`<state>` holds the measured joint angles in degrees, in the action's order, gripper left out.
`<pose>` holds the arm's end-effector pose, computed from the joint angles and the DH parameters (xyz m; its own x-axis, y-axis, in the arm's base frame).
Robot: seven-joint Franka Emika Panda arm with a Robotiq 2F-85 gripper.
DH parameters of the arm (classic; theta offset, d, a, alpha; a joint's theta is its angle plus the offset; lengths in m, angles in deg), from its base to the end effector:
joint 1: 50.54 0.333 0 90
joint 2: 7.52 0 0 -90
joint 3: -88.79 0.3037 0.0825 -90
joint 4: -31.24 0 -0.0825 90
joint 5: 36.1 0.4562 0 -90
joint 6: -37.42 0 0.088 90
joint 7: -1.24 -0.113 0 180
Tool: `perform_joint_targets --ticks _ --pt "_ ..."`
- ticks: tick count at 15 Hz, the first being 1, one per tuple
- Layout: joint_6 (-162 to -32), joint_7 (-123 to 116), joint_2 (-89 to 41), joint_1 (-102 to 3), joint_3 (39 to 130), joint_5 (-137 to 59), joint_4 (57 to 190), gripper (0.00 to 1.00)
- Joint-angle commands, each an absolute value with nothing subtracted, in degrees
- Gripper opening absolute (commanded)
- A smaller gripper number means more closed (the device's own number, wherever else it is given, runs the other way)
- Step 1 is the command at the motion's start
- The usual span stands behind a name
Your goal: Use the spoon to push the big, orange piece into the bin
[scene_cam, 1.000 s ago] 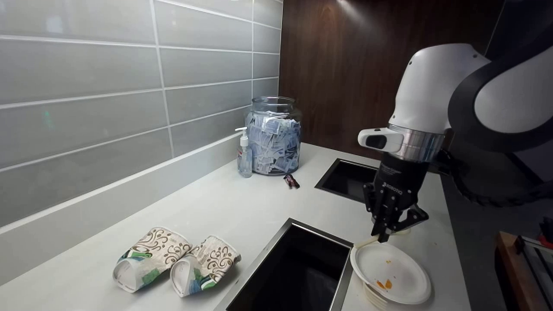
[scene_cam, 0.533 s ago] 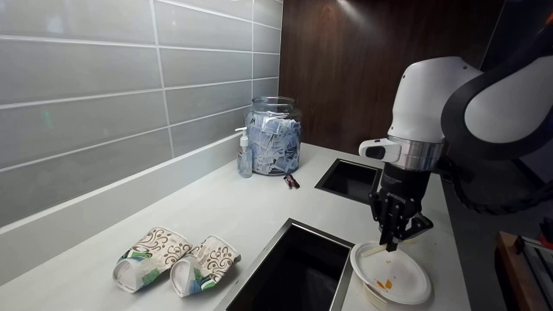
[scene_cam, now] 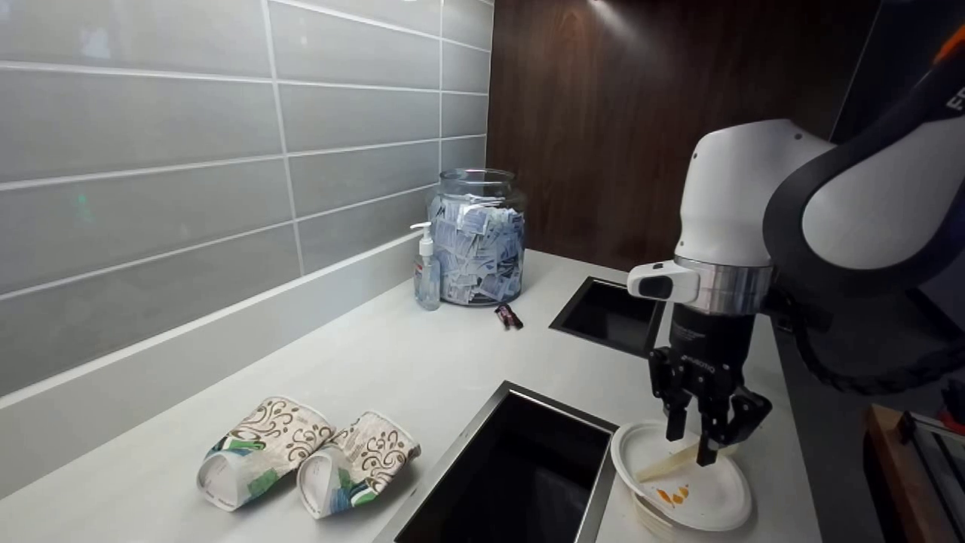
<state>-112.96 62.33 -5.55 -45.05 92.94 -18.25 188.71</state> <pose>0.4082 0.0624 0.1376 0.5793 0.8130 0.0579 0.8099 -0.5662 -0.1531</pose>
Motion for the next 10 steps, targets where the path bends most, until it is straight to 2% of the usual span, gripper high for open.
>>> perform_joint_targets --ticks 1,4,10 --pt "-111.93 62.52 -5.41 -44.25 93.24 -16.85 188.27 0.77" --pt "-111.62 59.76 -3.54 -43.97 93.63 -16.94 188.39 0.98" --pt "-111.83 41.83 2.57 -42.93 94.09 -17.68 188.95 1.00"
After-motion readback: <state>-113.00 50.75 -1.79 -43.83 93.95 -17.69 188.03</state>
